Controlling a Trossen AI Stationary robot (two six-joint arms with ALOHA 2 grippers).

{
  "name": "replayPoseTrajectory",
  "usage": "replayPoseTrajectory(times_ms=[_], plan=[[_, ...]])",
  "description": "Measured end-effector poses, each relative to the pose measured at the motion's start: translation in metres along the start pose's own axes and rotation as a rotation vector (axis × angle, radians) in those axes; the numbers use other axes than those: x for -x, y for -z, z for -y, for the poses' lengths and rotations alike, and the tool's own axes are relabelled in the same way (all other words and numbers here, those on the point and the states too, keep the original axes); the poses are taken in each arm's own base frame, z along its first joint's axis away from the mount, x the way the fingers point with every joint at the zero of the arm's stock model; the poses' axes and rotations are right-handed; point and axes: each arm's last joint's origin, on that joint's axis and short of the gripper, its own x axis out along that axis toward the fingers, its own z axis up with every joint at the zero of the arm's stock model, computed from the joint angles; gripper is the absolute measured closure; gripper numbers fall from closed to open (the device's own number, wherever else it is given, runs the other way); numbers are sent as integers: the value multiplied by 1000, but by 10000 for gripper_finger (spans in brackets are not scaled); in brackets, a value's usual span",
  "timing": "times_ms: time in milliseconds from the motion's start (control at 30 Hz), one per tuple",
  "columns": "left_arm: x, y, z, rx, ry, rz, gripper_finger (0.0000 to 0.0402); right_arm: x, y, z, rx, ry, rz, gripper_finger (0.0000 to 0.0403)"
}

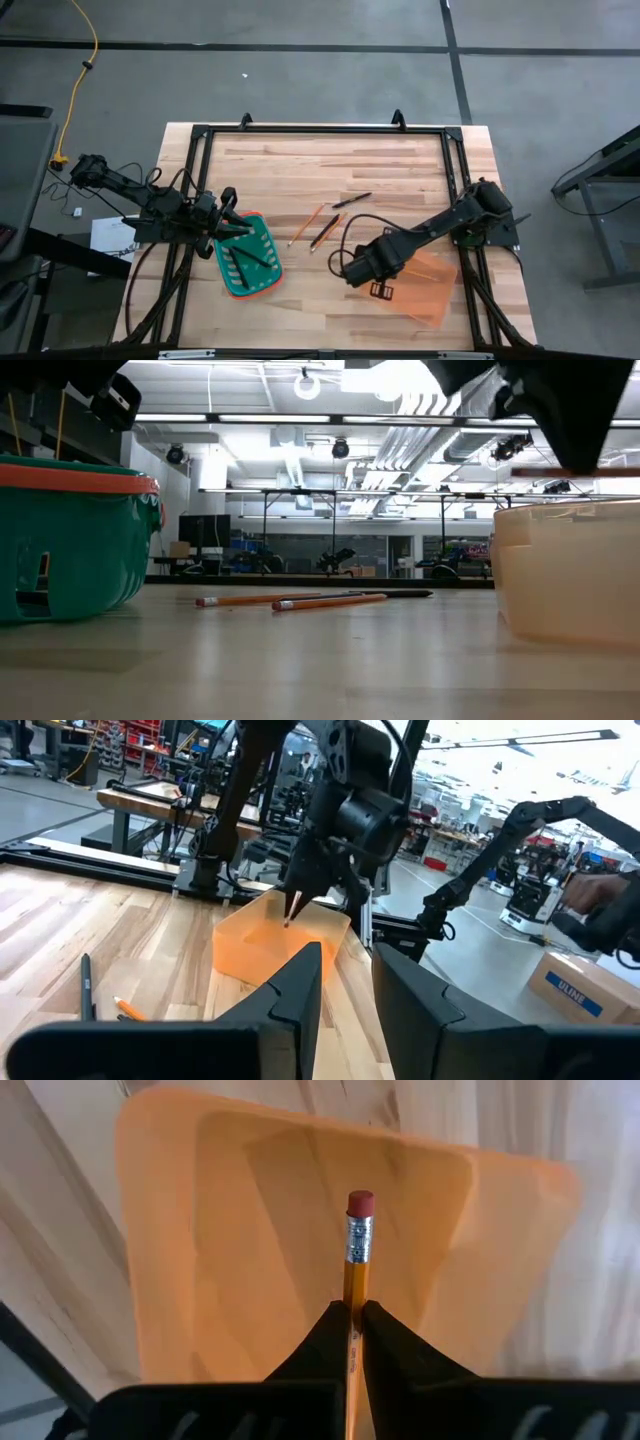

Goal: Sort pens & pencils
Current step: Put the pencil into the orange bin

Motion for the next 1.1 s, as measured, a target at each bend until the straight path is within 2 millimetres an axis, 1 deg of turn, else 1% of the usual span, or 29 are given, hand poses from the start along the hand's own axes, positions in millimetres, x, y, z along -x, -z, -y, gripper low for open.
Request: replayPoseTrajectory(times_ms=[367,500,700,867,1100], plan=[[0,0,0,0,0,0,321,-55,4,3,20,-41,-39,402],[0,0,0,0,0,0,321,-71,7,6,19,-41,-56,402],[0,0,0,0,0,0,321,-93,8,8,22,-68,-29,396],[0,0,0,0,0,0,321,-101,10,10,11,-69,-29,380],[0,0,0,0,0,0,321,-102,10,10,-35,-73,-31,347]])
